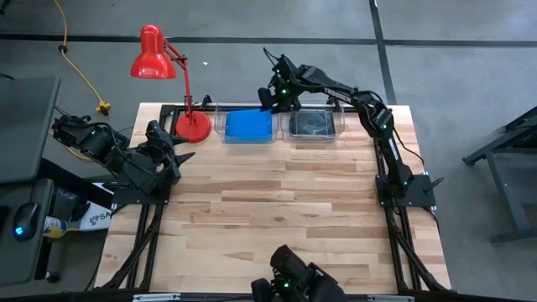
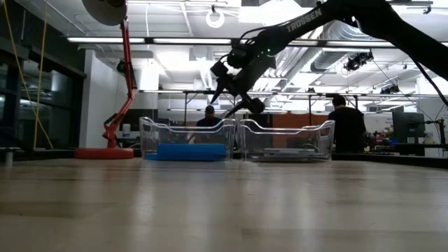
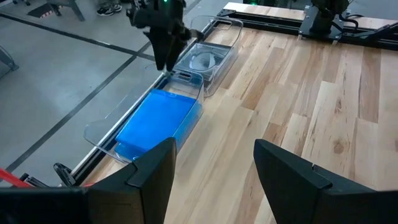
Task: Pick & place jewel cases by type
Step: Put the blue cd case into the left transparent bin, then return to Home Position
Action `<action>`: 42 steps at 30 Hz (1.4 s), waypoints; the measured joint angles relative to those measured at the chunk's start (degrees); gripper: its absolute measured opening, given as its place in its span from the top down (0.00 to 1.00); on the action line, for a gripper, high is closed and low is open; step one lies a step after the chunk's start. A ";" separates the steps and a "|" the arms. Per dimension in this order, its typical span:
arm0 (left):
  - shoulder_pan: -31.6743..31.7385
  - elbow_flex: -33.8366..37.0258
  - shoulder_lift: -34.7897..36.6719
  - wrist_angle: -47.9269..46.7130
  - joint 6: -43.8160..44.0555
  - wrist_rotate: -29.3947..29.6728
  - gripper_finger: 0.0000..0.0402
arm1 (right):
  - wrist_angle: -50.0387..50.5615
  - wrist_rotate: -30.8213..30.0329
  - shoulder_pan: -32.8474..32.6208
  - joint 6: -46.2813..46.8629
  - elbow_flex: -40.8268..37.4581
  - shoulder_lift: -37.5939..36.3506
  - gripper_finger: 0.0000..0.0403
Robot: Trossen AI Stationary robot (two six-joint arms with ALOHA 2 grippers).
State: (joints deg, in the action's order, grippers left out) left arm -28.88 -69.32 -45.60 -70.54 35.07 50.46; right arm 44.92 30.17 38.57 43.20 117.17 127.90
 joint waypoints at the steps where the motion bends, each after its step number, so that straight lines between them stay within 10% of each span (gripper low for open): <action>1: 0.02 0.00 0.00 0.00 -0.02 0.00 0.47 | 1.16 -0.18 0.29 -0.65 1.02 0.00 0.38; 13: 0.00 0.00 0.01 -1.18 -0.15 0.02 0.47 | 19.96 -5.00 2.62 -13.09 17.90 -0.03 0.38; 42: 0.02 0.48 16.53 -4.18 -11.31 7.42 0.47 | 27.23 -25.97 -15.05 -30.20 11.38 -41.93 0.38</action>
State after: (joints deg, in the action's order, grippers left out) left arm -28.86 -68.83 -29.08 -74.72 23.76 57.88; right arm 72.16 4.19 23.52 13.00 128.55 85.96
